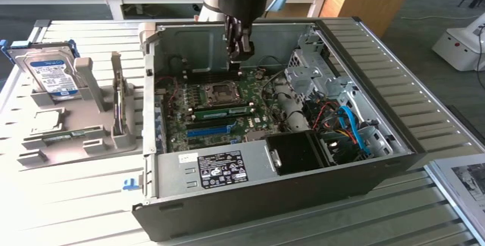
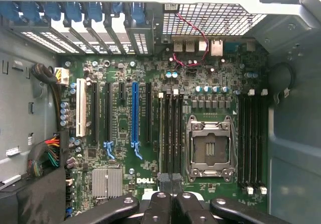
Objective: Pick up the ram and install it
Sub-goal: 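Press down the ram until it locks into place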
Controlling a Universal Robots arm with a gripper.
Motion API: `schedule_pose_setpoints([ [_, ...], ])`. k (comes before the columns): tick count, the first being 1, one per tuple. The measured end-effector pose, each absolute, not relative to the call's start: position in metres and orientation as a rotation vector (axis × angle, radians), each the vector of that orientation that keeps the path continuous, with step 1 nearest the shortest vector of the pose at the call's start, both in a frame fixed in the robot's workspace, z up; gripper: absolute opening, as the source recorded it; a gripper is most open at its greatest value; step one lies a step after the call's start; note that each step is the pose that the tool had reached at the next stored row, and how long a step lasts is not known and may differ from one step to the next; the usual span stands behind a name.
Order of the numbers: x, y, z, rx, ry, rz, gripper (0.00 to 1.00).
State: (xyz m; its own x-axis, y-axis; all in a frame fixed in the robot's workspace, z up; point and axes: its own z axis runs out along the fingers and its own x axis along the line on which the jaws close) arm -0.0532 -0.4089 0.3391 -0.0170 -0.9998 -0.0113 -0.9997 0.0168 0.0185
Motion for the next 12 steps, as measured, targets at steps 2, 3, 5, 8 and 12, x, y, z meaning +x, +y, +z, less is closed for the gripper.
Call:
schedule_pose_setpoints([
  [2, -0.0532, -0.4089, 0.3391, 2.199, -2.236, -0.033, 0.1],
  [3, -0.0532, -0.4089, 0.3391, 2.199, -2.237, -0.033, 0.1],
  [5, -0.0532, -0.4089, 0.3391, 2.199, -2.237, -0.033, 0.1],
  [8, -0.0532, -0.4088, 0.3391, 2.199, -2.237, -0.033, 0.1],
  [12, -0.0532, -0.4088, 0.339, 2.157, -2.278, -0.033, 0.1],
])
